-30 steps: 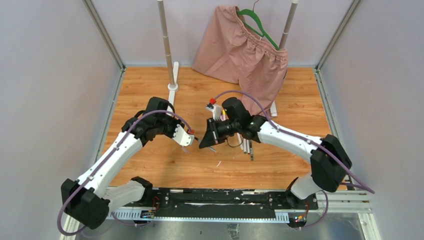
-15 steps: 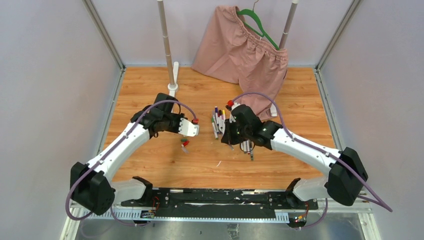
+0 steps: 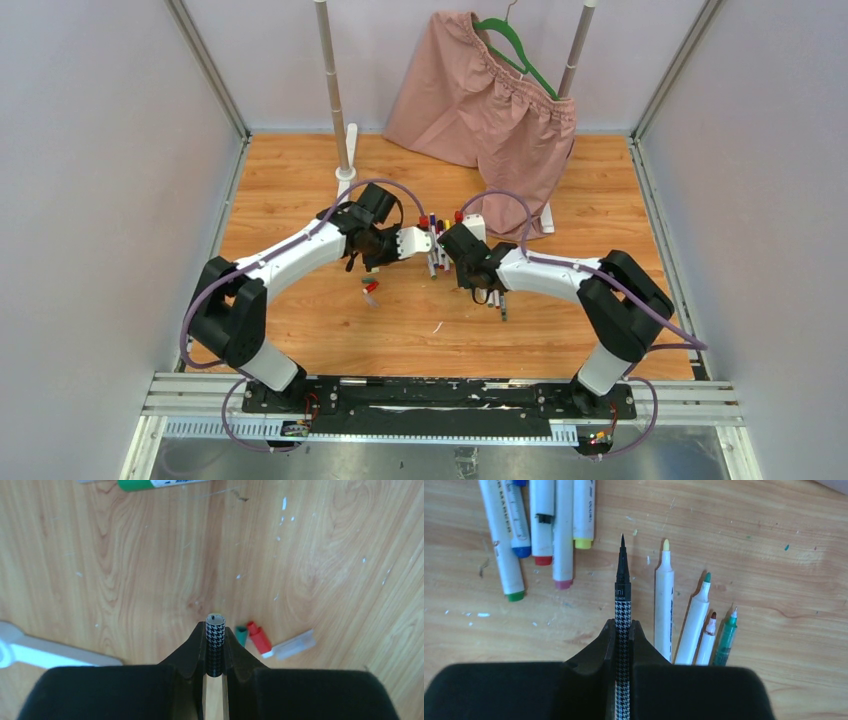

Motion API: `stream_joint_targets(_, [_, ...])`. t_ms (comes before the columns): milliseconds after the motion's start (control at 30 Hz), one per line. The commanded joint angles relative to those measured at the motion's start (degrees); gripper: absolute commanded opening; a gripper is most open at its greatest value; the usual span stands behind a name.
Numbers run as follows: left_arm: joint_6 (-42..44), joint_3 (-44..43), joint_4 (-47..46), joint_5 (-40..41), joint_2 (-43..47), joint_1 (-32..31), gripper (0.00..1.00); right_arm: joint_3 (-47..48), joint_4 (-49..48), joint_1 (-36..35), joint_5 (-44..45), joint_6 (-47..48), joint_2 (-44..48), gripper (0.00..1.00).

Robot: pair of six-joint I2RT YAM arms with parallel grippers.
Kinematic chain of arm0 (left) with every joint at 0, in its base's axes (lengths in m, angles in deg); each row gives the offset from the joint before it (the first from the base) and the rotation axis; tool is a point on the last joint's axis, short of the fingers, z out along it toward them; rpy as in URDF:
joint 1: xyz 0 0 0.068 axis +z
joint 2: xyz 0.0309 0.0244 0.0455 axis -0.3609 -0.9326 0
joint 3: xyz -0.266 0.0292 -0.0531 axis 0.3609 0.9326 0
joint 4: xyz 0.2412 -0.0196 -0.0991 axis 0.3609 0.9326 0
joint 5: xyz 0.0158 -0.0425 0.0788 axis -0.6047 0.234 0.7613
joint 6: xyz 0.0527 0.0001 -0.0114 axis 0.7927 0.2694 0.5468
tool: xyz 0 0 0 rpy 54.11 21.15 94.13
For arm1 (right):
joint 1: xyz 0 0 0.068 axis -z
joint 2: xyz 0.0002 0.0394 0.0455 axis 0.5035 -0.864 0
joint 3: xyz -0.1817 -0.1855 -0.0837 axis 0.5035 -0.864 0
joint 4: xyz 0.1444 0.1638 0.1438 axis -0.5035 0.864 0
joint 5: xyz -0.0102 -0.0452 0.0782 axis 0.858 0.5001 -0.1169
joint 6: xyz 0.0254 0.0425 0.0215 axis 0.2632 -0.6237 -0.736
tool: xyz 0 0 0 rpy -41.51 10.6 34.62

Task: Open the pen caps

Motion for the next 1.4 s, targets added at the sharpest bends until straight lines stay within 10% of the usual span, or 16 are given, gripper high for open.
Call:
stream_joint_targets(0, [-7.9,1.0,-4.1,-1.7,-1.7,-1.3,0.00,-1.0,-2.9,0.5,5.8,-3.1,-2.0,0.02])
stream_joint_targets(533, [-12.0,9.4,-12.0,-3.9,-0.8,-1.3,0.23,-8.9,-13.8,3.0,-4.0,-3.9,1.9,0.33])
stream_joint_targets(1367, [-16.2,-2.3,1.1,-9.4,2.7,5.0,0.35,-6.5,-13.8,6.0,-16.8,-3.5,7.3,0.20])
